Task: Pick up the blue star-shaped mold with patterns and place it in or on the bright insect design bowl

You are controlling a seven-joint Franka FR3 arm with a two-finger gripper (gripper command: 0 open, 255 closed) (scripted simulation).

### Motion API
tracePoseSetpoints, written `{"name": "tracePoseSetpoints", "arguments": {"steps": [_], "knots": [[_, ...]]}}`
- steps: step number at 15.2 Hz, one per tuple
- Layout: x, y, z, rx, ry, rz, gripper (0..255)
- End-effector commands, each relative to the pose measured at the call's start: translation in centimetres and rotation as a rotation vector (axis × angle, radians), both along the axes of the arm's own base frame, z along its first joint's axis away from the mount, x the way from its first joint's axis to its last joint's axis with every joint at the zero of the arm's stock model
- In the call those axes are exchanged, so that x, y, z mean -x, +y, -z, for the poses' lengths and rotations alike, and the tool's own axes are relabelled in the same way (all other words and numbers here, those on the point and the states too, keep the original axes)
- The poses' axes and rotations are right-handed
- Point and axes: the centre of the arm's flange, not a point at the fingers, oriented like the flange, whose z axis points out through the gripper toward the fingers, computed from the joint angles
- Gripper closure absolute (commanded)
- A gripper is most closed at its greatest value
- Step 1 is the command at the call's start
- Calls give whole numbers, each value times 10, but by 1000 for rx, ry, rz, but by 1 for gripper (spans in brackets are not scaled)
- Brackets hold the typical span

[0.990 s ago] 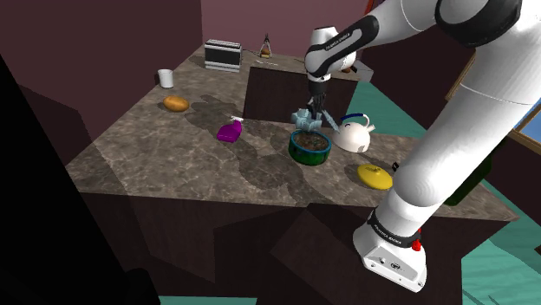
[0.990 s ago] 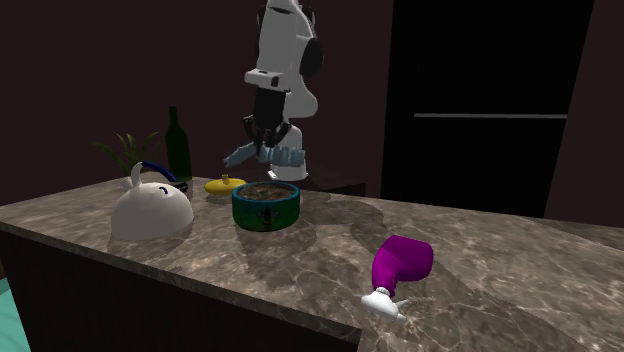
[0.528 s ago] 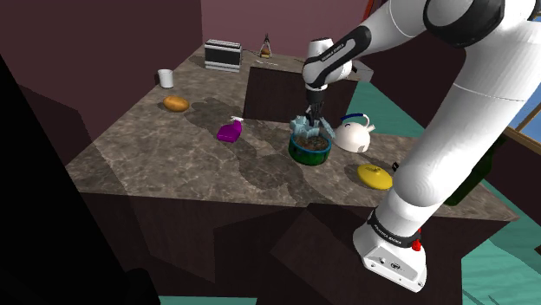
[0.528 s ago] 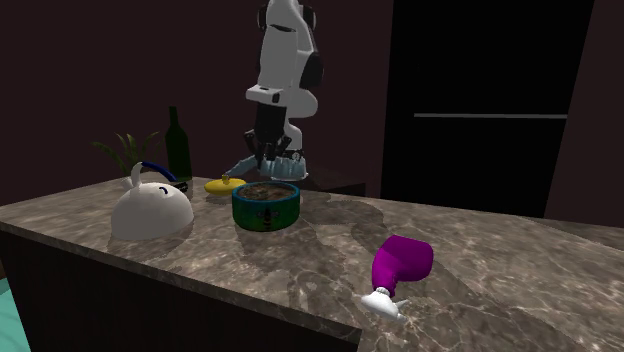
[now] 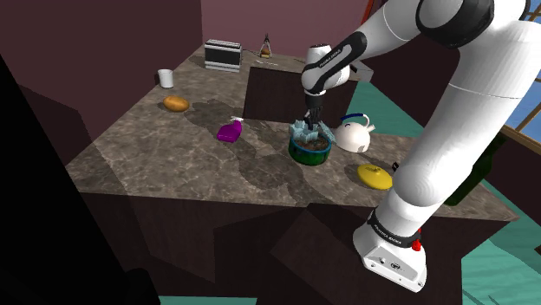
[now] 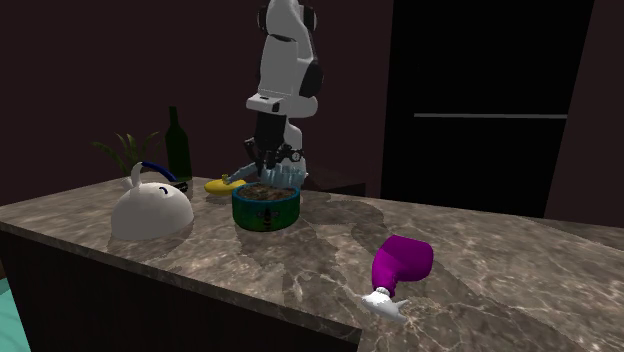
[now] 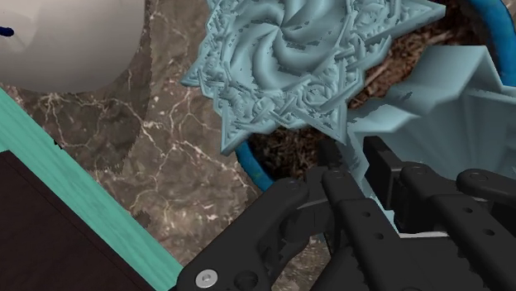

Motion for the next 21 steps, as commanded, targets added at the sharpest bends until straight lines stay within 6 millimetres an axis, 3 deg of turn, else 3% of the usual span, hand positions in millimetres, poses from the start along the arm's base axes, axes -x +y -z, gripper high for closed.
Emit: {"name": "tracePoseSetpoints", "arguments": {"steps": [1, 3, 4, 9, 13, 21], "knots": [[0, 0, 0, 0, 0, 0, 255], [0, 0, 0, 0, 0, 0, 255], [0, 0, 0, 0, 0, 0, 0], [0, 0, 0, 0, 0, 0, 0], [-7, 7, -49, 0, 0, 0, 0], [-7, 7, -49, 0, 0, 0, 0]]}}
